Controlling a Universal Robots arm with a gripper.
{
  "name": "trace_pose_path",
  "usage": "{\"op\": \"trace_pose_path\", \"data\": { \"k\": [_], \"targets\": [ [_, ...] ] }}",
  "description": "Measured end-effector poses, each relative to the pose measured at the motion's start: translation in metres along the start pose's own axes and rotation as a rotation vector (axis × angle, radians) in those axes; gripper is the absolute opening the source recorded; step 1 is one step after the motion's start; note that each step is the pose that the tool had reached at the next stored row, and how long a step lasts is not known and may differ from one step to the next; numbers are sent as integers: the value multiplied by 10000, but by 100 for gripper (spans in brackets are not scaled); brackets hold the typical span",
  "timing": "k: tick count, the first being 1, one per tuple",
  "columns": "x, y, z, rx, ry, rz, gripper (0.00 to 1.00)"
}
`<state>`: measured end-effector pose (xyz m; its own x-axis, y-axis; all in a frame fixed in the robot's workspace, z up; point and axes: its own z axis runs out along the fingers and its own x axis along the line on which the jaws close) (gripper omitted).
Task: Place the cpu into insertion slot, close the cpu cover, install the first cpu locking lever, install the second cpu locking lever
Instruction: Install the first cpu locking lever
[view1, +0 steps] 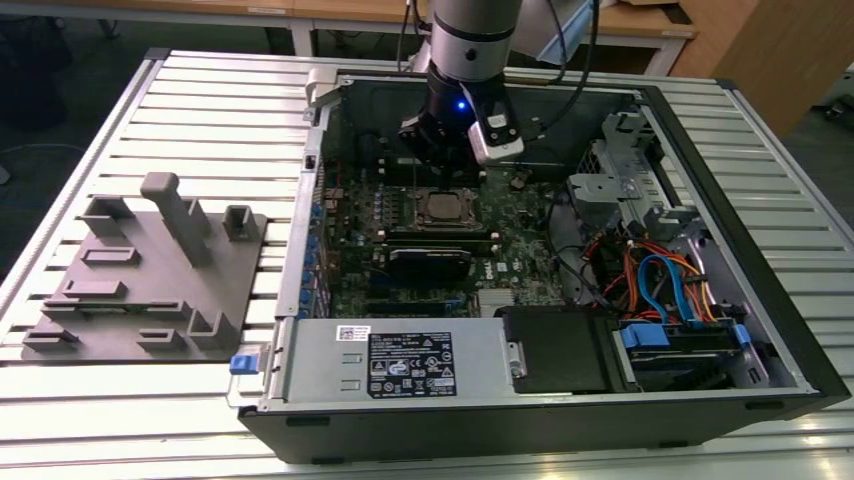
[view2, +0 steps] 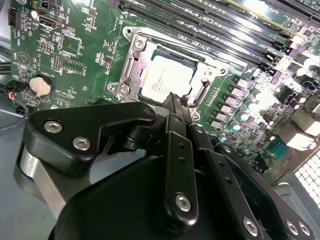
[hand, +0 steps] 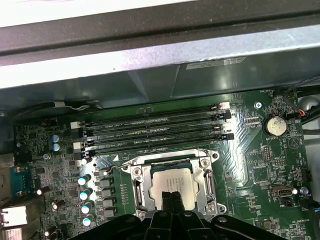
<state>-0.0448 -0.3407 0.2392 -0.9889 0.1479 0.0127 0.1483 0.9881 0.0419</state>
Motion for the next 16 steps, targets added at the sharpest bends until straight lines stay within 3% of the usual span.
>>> {"op": "trace_pose_path", "data": {
  "k": [5,8,12,16],
  "targets": [
    [3,-1,-1,-8,0,-17,10],
    [14,-2,1,-72,18,-199,10],
    [61,-10,1,-82,17,-287,10],
    [137,-21,0,-91,-66,-298,10]
  ]
}}
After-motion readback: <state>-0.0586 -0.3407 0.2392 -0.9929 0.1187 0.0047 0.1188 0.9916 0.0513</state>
